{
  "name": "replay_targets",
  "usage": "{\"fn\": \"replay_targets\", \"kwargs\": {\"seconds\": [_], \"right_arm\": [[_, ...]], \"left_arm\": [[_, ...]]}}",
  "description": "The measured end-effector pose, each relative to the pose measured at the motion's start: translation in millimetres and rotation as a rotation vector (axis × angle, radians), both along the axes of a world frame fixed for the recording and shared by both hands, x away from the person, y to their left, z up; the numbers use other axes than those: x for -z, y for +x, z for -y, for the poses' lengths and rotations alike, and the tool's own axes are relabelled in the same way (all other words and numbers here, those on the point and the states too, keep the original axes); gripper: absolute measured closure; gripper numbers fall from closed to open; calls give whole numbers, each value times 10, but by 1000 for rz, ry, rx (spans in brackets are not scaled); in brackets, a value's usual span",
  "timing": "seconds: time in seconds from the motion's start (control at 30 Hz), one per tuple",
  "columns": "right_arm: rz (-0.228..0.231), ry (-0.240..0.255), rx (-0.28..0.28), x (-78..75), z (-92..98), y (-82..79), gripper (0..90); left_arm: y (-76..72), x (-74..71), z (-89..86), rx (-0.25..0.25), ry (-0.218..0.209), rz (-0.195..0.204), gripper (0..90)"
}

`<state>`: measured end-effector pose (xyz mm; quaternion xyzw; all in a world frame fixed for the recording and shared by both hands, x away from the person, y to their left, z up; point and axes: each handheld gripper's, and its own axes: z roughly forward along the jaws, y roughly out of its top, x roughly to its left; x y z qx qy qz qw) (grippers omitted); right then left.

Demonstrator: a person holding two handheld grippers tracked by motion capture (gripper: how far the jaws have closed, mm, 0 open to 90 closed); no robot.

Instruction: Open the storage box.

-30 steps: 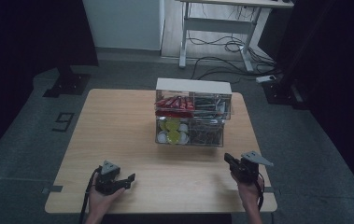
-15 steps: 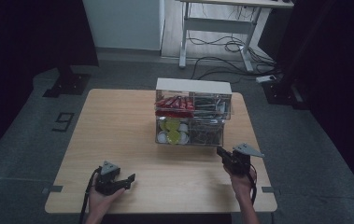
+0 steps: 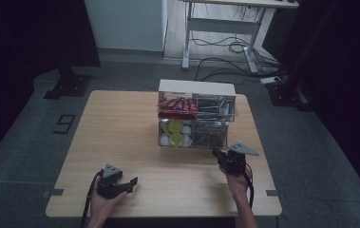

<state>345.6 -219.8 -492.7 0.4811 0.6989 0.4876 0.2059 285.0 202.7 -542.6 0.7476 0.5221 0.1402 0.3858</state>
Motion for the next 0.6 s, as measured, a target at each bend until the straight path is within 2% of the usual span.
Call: {"fn": "replay_targets", "kwargs": {"seconds": [0.37,0.6], "right_arm": [[-24,-2,-6,79,-44,32,895],[-53,-17,-6,181,-57,85,895]], "left_arm": [[0,5,13,6,3,-2,273],[4,17,26,11,6,-6,273]]}}
